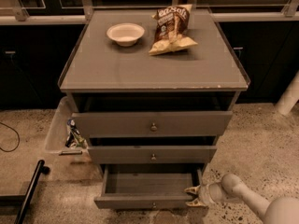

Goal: Open bottom drawer

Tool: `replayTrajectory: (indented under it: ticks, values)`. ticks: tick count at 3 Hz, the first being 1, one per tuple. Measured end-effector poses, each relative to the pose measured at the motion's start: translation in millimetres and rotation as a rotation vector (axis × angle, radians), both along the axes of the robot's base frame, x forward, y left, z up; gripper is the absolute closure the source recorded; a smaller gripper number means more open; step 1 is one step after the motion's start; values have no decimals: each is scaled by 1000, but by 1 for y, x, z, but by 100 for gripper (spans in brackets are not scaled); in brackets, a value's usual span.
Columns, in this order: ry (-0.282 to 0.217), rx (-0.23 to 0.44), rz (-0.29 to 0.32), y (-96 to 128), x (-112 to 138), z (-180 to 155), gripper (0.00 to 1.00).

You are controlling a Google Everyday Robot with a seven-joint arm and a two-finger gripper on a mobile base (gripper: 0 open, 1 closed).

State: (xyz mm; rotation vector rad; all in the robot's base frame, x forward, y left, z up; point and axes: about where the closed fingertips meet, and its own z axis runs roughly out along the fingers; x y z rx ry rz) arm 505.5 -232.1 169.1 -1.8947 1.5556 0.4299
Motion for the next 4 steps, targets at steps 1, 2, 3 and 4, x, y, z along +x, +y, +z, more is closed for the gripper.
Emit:
replayTrajectory:
  ticks: [1, 2, 3, 4]
  values:
    - [0, 0, 0, 0, 0, 0, 82]
    - [7, 5, 15, 4, -1, -1, 57]
    - [26, 3, 30, 3, -23, -10, 62]
    - [49, 18, 40, 0, -46, -13, 85]
